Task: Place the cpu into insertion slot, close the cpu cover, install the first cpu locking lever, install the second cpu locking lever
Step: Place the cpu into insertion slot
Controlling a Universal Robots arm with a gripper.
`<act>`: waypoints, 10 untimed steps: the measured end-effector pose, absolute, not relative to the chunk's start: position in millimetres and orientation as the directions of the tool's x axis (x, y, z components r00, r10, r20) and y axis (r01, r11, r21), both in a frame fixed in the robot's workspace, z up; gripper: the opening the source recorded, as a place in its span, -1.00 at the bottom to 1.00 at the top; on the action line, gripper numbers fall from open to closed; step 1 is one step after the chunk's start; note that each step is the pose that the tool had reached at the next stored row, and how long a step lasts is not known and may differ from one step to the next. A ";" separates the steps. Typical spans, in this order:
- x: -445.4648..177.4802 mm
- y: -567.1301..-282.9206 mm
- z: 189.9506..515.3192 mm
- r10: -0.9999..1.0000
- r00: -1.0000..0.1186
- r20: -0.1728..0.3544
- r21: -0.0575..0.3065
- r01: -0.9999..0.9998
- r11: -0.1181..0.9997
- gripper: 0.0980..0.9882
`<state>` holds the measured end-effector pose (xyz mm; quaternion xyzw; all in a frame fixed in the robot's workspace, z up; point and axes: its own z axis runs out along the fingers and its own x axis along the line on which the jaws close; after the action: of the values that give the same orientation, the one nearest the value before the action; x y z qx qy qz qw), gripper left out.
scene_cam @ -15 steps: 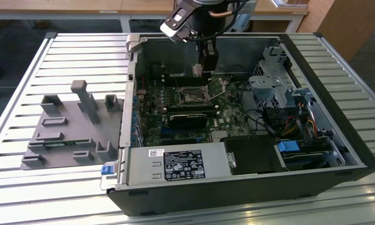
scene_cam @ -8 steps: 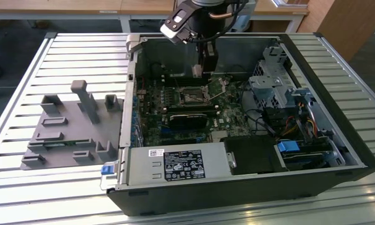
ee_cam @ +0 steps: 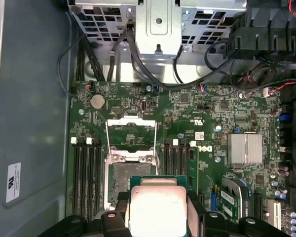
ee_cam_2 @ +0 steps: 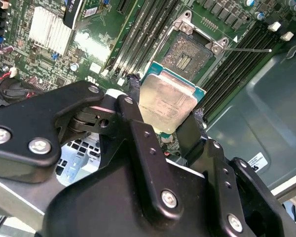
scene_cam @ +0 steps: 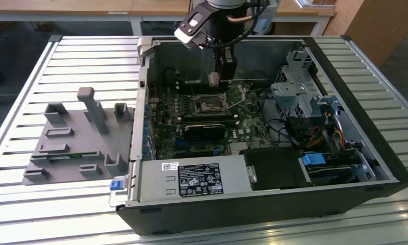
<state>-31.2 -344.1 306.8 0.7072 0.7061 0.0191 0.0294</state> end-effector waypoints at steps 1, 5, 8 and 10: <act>-31.2 -344.1 306.3 1.000 0.002 -0.016 0.068 0.998 -0.001 0.00; -31.2 -344.1 304.5 1.000 0.002 -0.021 0.068 0.998 -0.001 0.00; -31.2 -344.1 302.6 1.000 0.002 -0.024 0.068 0.998 0.000 0.00; -31.3 -344.1 301.3 1.000 0.002 -0.029 0.068 0.998 0.000 0.00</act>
<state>-31.3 -344.1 301.3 0.7070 0.7062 0.0138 0.0344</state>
